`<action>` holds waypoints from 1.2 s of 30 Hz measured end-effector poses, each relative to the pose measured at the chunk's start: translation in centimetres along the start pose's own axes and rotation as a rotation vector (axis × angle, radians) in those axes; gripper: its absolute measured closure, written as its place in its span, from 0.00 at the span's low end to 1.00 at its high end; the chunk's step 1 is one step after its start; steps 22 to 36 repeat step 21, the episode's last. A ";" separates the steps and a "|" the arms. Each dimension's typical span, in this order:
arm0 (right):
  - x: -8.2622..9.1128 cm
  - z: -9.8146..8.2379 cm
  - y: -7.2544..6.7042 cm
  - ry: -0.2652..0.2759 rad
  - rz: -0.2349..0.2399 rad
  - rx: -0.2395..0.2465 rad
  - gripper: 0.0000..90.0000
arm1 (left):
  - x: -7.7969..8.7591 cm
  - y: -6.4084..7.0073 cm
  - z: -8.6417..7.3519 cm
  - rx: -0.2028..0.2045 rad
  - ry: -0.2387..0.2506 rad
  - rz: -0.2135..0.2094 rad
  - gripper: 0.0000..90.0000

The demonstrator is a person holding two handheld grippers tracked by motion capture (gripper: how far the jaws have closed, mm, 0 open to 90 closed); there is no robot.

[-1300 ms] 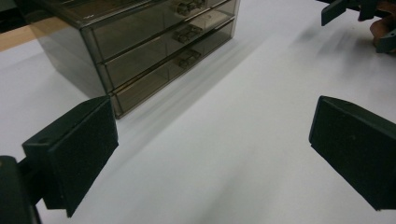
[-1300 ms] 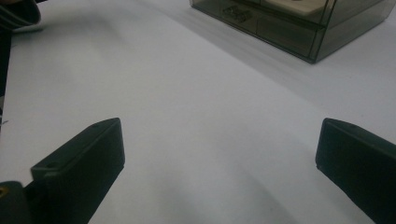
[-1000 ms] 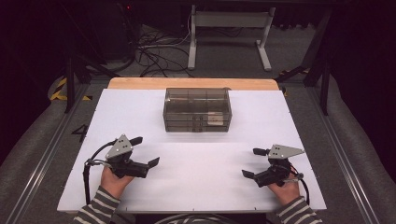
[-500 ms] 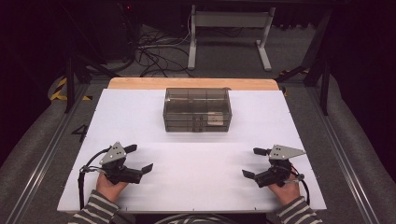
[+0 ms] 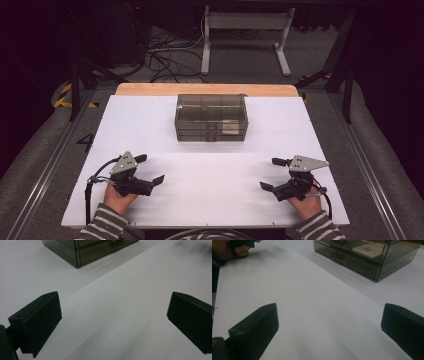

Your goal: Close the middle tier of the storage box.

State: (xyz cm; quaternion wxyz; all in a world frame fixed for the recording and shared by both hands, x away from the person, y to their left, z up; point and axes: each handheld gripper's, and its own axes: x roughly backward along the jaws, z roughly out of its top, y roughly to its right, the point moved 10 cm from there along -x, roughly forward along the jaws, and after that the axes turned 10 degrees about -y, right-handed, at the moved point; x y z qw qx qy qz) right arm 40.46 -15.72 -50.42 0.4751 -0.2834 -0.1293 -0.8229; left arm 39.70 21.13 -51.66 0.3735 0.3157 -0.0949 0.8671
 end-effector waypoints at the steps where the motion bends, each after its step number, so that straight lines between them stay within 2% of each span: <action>1: 0.0 0.0 0.0 0.000 -0.001 -0.001 0.02 | 0.0 0.0 0.0 0.003 -0.002 0.000 0.00; 11: 0.0 0.0 0.1 -0.001 -0.003 -0.003 0.02 | 0.0 -0.2 0.0 -0.005 -0.001 0.005 0.00; 13: 0.0 0.0 0.0 -0.001 -0.003 -0.003 0.02 | 0.0 -0.1 0.0 0.004 -0.002 0.001 0.00; 15: 0.0 0.0 0.1 -0.001 -0.003 -0.003 0.02 | 0.1 -0.2 0.0 -0.010 -0.004 0.010 0.00; 16: 0.0 0.0 0.1 -0.001 -0.003 -0.003 0.02 | 0.0 0.1 0.0 0.017 -0.001 -0.005 0.00; 17: 0.0 0.0 0.1 -0.001 -0.004 -0.003 0.02 | 0.0 0.1 0.0 0.019 -0.003 -0.006 0.00; 20: -0.1 0.0 0.1 -0.001 -0.003 -0.003 0.02 | 0.1 -0.3 -0.1 0.008 -0.017 0.013 0.01; 36: -0.1 0.0 0.1 -0.001 -0.003 -0.004 0.02 | 0.1 -0.2 -0.2 0.015 -0.023 0.006 0.01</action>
